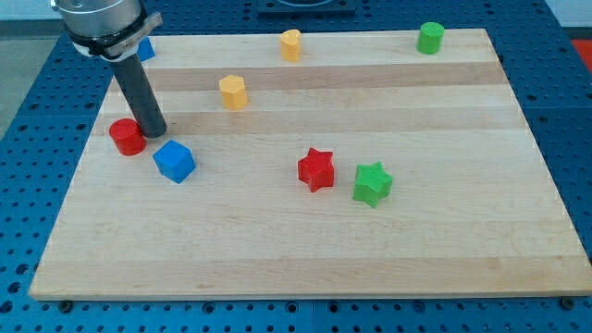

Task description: Move the red star to the top of the green star

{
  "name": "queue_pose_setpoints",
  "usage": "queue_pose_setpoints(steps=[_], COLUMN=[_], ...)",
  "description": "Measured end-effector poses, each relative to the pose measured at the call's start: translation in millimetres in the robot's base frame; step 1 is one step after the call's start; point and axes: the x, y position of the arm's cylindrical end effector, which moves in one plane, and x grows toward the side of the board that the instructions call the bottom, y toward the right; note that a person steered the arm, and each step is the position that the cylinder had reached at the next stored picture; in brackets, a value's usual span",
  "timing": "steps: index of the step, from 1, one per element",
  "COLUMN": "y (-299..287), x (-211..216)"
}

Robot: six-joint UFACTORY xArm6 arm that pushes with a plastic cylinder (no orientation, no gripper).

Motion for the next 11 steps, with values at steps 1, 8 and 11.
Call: queue_pose_setpoints(steps=[1,8,11], y=[22.9,245.7,224.0], x=[0.0,90.0,64.7])
